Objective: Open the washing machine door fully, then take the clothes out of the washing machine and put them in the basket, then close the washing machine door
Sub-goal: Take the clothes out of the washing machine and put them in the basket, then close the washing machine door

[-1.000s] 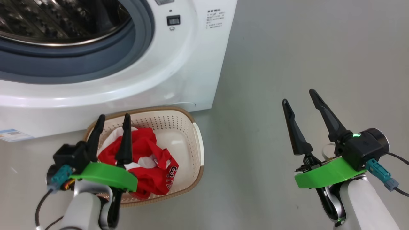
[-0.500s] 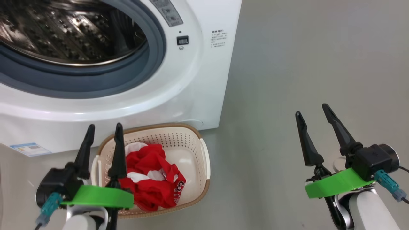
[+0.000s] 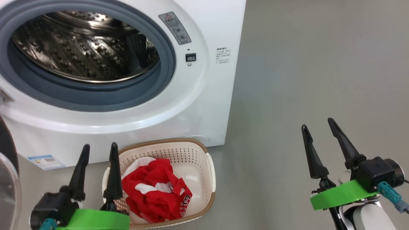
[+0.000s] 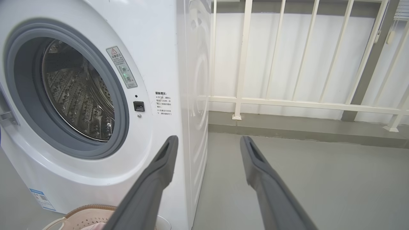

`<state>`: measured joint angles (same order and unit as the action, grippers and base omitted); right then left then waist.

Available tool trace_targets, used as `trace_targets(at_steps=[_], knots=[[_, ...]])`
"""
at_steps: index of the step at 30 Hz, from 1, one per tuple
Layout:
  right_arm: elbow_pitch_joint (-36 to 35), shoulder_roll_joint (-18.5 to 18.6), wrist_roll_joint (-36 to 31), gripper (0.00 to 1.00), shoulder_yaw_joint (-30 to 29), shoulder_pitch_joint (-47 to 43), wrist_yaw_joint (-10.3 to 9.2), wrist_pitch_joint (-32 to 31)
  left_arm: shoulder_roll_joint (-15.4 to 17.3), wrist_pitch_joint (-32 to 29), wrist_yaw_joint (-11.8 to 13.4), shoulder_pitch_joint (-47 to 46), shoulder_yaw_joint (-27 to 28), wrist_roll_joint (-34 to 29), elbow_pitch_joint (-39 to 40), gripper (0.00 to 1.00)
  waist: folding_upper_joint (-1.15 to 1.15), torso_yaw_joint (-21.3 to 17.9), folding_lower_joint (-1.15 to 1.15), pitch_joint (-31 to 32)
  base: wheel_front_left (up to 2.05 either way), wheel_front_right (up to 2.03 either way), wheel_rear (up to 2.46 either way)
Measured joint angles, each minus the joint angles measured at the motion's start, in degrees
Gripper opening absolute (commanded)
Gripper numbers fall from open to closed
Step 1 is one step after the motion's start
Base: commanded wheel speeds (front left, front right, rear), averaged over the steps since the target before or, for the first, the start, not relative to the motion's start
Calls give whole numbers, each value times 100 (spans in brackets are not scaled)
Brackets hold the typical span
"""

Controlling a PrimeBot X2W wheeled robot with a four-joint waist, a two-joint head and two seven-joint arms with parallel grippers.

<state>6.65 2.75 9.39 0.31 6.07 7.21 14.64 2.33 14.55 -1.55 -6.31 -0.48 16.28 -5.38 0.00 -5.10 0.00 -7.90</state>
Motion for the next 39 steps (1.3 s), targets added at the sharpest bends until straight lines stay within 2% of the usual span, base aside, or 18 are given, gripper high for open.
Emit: trace_targets(at_steps=[14, 26, 39], knots=[[-86, -9, -59, 100, -111, -365, 0, 0, 0, 0, 8, 519, 148, -168, 101, 100, 0, 53, 0, 366, 0, 0, 0], [-110, -13, -83, 100, -108, -470, 0, 0, 1, 0, 59, 542, 172, -219, 98, 100, 0, 70, 0, 478, -17, 14, 2], [-98, -15, -85, 100, -107, -494, 0, 0, 2, 0, 52, 649, 96, -202, 144, 100, 0, 102, 0, 542, -142, 142, 0]])
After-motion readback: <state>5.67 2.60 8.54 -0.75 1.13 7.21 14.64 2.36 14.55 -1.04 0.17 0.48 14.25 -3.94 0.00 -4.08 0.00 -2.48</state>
